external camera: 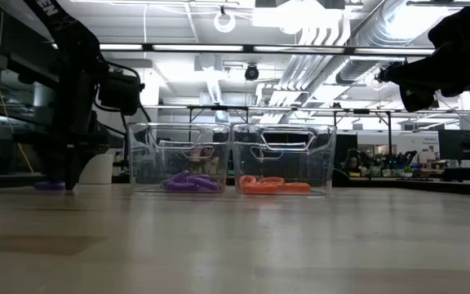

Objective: Sort spring keychains
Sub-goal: Put the purple spring keychain into the left transparent bin

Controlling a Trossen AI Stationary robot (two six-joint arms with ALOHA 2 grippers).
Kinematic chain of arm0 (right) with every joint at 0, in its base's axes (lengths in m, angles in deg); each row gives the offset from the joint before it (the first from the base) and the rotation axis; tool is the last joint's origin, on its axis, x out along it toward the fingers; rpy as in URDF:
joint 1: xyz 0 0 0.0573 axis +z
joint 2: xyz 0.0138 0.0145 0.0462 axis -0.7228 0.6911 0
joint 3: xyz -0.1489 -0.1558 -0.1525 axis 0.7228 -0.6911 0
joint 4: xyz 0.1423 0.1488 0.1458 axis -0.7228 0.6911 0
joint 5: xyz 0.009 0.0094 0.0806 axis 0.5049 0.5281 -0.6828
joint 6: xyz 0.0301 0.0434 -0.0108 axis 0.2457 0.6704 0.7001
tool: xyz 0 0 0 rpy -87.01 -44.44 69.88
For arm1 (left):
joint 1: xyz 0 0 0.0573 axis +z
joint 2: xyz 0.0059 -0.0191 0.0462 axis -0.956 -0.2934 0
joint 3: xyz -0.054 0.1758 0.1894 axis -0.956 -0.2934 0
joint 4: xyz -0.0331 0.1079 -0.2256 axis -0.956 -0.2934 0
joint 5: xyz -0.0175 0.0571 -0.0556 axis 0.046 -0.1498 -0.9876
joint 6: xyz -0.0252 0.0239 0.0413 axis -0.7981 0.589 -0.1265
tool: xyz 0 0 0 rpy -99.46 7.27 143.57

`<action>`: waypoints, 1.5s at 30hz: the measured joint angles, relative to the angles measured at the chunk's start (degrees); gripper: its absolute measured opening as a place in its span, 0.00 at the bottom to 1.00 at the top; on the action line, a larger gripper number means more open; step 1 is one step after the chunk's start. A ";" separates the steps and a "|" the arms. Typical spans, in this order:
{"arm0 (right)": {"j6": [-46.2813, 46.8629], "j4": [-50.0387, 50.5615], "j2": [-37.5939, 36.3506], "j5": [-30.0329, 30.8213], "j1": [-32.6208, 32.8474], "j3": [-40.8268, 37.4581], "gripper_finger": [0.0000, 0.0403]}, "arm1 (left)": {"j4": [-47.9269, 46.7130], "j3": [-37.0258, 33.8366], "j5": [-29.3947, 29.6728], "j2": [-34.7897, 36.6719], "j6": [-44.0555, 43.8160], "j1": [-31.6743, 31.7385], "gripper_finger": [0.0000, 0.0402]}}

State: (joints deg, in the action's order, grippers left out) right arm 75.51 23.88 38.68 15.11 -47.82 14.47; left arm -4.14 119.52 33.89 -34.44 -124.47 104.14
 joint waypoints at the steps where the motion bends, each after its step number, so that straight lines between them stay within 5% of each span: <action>1: 0.00 0.01 0.00 -0.02 0.00 0.00 0.03 | 0.12 0.00 -0.13 -0.01 0.00 -0.01 0.29; 11: 0.00 0.02 0.00 0.00 0.01 0.00 0.03 | 0.10 -0.04 0.23 -0.11 2.94 -0.09 0.03; 20: 0.00 0.01 0.00 -0.02 0.00 0.00 0.03 | 0.16 -0.31 1.31 1.83 5.58 -0.09 0.01; 39: -0.01 0.00 0.00 0.00 0.01 0.00 0.03 | -1.04 -0.37 2.37 22.65 6.99 -0.07 0.01; 45: -0.01 0.01 0.00 0.00 -0.01 0.00 0.03 | 3.27 -0.32 -1.57 28.02 12.49 -0.07 0.01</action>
State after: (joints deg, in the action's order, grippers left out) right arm 75.50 23.89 38.68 15.11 -47.82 14.47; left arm -0.86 119.20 32.33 -6.42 -111.98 104.07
